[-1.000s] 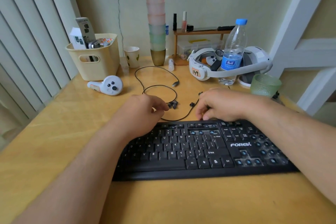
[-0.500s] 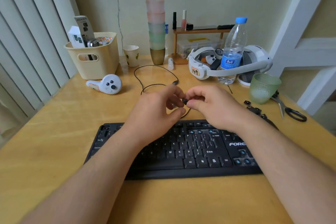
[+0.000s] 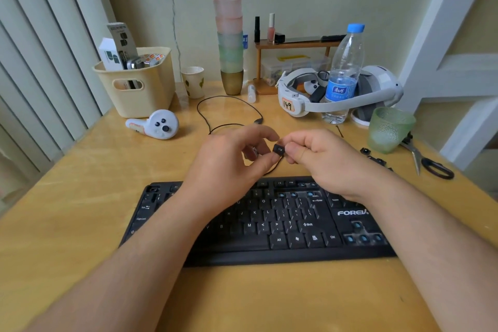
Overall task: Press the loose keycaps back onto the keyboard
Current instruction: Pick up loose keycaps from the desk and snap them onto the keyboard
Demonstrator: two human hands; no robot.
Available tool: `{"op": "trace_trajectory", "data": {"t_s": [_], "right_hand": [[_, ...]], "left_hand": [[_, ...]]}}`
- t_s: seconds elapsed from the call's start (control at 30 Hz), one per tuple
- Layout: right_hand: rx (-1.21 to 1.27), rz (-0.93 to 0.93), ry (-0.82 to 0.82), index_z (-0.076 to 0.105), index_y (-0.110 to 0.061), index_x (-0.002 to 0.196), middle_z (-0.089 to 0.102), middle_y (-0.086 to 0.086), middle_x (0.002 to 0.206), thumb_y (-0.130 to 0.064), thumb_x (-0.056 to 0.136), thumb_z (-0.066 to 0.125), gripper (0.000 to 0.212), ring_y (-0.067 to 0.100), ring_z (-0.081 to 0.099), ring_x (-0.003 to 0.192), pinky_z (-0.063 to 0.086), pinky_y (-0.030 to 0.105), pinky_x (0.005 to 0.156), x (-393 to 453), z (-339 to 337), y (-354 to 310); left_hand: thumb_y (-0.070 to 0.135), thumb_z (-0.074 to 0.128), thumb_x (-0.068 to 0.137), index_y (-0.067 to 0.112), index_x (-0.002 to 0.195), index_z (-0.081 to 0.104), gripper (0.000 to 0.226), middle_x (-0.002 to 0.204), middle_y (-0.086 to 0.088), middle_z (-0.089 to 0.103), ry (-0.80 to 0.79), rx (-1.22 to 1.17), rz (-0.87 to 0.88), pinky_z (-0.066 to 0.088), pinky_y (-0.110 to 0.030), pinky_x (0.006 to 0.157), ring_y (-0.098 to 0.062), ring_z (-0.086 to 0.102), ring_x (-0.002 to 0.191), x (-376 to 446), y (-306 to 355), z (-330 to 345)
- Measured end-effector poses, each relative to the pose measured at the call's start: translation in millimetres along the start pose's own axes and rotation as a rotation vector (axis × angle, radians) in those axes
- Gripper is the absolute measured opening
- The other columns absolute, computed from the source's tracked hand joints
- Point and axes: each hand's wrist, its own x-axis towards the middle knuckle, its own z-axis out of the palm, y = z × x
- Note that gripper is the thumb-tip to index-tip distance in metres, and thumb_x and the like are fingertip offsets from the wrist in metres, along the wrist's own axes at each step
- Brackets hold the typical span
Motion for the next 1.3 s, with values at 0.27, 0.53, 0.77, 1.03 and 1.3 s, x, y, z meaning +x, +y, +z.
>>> {"op": "trace_trajectory", "data": {"t_s": [0.27,0.53,0.77,1.03,1.3], "right_hand": [[0.166,-0.057,0.026,0.076,-0.029,0.1,0.074,-0.004,0.095,-0.014,0.101,0.064,0.019,0.011,0.065,0.096,0.053,0.04,0.098,0,1,1],[0.439,-0.051,0.063,0.073,-0.018,0.1,0.079,0.001,0.091,0.01,0.087,0.073,0.031,0.01,0.072,0.091,0.054,0.03,0.091,-4,9,-4],[0.467,-0.079,0.058,0.072,-0.015,0.103,0.078,0.008,0.086,0.007,0.089,0.07,0.026,0.018,0.07,0.079,0.055,0.026,0.077,-6,2,-7],[0.333,-0.097,0.159,0.07,-0.018,0.095,0.079,0.008,0.083,0.005,0.088,0.074,0.024,0.023,0.076,0.079,0.057,0.036,0.083,-4,2,-6],[-0.056,-0.143,0.217,0.076,-0.041,0.084,0.076,-0.016,0.083,-0.019,0.083,0.086,0.023,0.005,0.071,0.079,0.058,0.027,0.08,-7,-6,-10]], "left_hand": [[0.024,0.071,0.098,0.051,0.12,0.072,0.035,0.093,0.013,0.067,-0.056,-0.132,-0.022,0.046,-0.017,0.083,-0.006,0.062,0.097,3,-5,2],[0.017,0.057,0.106,0.045,0.137,0.064,0.042,0.094,0.013,0.051,-0.216,-0.163,-0.054,0.04,-0.011,0.092,-0.005,0.05,0.102,3,-4,4],[0.019,0.061,0.104,0.046,0.133,0.066,0.04,0.096,0.006,0.053,-0.123,-0.164,0.04,0.05,-0.035,0.094,-0.015,0.055,0.1,1,-3,2],[0.025,0.079,0.092,0.033,0.106,0.077,0.016,0.091,0.018,0.075,0.015,-0.228,-0.088,0.059,-0.036,0.085,-0.008,0.071,0.089,0,5,-4],[0.031,0.078,0.09,0.03,0.099,0.074,0.009,0.082,0.017,0.073,0.01,-0.125,-0.118,0.053,-0.016,0.076,-0.001,0.067,0.084,0,6,1]]}}
